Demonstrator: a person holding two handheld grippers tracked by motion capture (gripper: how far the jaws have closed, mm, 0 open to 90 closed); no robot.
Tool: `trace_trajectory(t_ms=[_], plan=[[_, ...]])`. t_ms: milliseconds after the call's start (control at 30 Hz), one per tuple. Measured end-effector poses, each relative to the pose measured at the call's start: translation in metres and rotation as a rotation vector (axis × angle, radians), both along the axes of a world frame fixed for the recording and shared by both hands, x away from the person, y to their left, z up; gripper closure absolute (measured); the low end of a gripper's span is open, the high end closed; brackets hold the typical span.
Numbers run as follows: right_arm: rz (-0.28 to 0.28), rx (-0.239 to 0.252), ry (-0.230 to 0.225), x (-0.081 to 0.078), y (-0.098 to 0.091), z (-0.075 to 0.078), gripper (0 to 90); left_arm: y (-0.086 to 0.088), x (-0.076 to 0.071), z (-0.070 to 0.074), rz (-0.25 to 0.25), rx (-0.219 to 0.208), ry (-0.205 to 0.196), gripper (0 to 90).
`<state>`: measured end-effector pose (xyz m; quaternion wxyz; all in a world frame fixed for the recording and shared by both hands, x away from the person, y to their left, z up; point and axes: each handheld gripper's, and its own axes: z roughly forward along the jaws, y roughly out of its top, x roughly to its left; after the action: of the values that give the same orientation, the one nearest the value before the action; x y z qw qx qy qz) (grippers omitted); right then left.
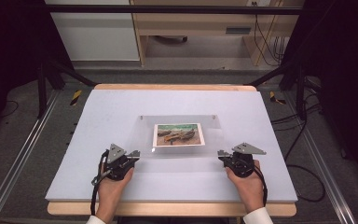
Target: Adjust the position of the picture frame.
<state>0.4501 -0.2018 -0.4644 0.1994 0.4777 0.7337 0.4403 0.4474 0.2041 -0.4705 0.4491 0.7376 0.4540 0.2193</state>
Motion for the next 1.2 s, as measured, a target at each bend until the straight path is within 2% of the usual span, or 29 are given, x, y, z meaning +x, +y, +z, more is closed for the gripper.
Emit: trace_trajectory(t_ms=[433, 900, 1200], plan=[[0.011, -0.015, 0.028, -0.0003, 0.0035, -0.0039, 84.7, 0.0029, 0.0036, -0.0044, 0.003, 0.007, 0.016, 83.4], [0.011, -0.031, 0.026, 0.0014, 0.0031, -0.0054, 84.6, 0.0018, 0.0037, -0.0067, 0.000, 0.009, 0.029, 83.5], [0.009, -0.039, 0.042, 0.0019, 0.0034, -0.0074, 84.5, 0.0018, 0.0042, -0.0079, -0.004, 0.012, 0.035, 83.4]])
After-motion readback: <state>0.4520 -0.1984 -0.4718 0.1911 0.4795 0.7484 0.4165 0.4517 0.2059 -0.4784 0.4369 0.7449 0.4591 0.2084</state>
